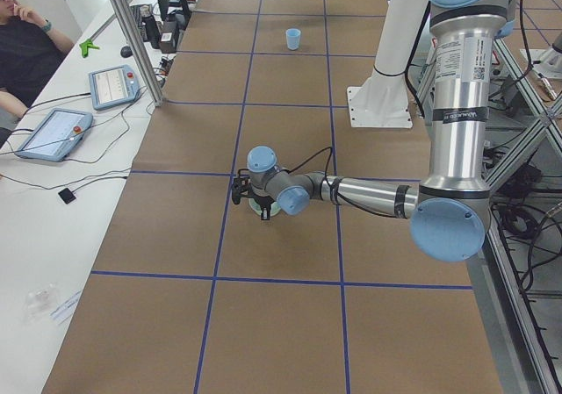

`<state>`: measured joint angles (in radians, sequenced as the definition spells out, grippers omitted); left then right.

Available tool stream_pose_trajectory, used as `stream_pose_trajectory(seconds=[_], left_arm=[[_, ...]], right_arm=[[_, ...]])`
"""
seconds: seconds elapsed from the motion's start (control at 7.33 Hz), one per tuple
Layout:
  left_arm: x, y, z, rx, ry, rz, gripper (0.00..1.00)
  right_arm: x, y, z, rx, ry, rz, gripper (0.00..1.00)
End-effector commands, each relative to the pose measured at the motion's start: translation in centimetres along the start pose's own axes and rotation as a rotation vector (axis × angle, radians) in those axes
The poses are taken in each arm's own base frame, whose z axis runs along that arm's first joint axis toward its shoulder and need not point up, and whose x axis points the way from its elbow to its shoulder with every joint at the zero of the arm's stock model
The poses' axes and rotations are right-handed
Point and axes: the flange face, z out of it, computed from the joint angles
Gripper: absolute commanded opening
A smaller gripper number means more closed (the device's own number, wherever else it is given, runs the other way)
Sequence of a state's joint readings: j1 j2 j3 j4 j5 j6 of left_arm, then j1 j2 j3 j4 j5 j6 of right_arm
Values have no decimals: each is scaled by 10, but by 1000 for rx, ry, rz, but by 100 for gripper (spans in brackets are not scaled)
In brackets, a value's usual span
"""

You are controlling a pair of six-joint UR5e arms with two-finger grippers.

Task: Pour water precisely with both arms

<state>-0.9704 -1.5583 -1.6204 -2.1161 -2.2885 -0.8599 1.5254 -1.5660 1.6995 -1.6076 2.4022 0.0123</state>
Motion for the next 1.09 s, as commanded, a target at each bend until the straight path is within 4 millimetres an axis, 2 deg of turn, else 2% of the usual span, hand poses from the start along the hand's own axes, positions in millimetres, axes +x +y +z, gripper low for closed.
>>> stream_pose_trajectory(seconds=[0.0,0.14,0.27,0.55,0.68,0.82,0.95], left_arm=[[-11,-16,-60,-28,137,-63,0],[5,-16,-79,-35,147,-80,0],[50,-24,-109,-44,139,-97,0],[158,-41,-175,-59,119,-187,0],[224,-42,-185,-70,143,-269,0],[303,-19,-156,-91,122,-311,0],[383,9,-116,-58,83,-345,0]], right_arm=[[-1,0,-1,3,0,-3,99],[-1,0,-2,4,0,-4,99],[-1,0,-2,4,0,-4,99],[0,7,-1,1,0,-1,99],[0,9,0,0,2,2,99],[1,9,0,-1,2,1,99],[1,9,0,-1,2,1,99]])
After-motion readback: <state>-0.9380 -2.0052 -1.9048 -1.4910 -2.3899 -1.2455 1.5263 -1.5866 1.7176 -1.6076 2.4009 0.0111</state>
